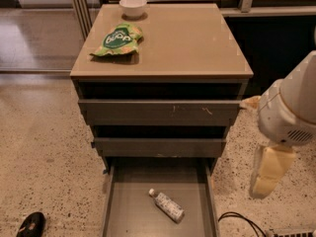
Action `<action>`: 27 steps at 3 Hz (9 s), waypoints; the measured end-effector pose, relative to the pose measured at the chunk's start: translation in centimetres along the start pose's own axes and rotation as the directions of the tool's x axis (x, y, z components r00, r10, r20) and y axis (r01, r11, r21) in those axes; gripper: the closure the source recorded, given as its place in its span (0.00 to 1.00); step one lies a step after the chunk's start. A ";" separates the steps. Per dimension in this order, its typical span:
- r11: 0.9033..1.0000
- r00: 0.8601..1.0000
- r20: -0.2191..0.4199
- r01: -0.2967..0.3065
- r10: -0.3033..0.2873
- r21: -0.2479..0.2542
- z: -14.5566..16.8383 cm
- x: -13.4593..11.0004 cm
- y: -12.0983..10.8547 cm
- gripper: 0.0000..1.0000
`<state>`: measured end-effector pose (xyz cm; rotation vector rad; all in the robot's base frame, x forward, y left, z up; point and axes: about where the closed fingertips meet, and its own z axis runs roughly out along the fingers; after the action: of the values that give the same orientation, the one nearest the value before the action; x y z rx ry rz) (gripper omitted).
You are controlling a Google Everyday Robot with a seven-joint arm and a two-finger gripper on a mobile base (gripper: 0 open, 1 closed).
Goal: Pick blue plastic bottle from bottom drawer and place on counter
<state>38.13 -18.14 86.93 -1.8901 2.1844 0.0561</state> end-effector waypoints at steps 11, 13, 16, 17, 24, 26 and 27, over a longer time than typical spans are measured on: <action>0.952 0.937 0.168 -0.298 0.307 -0.077 38.3 -2.6 6.4 0.00; 0.912 0.892 0.203 -0.372 0.403 -0.171 46.4 -3.5 8.8 0.00; 0.874 0.845 0.228 -0.450 0.483 -0.185 52.6 -1.9 7.2 0.00; 0.838 0.806 0.236 -0.502 0.543 -0.214 56.3 -0.7 7.3 0.00; 0.740 0.713 0.261 -0.518 0.651 -0.430 69.5 -3.9 3.1 0.00; 0.745 0.717 0.256 -0.527 0.648 -0.408 69.7 -4.1 2.9 0.00; 0.739 0.717 0.211 -0.587 0.664 -0.331 71.5 -3.6 1.4 0.00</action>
Offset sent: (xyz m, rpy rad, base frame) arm -0.0446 0.0181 -0.1916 0.0725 0.0715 -0.1722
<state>48.92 -0.65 18.36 -1.0138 2.5495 0.7330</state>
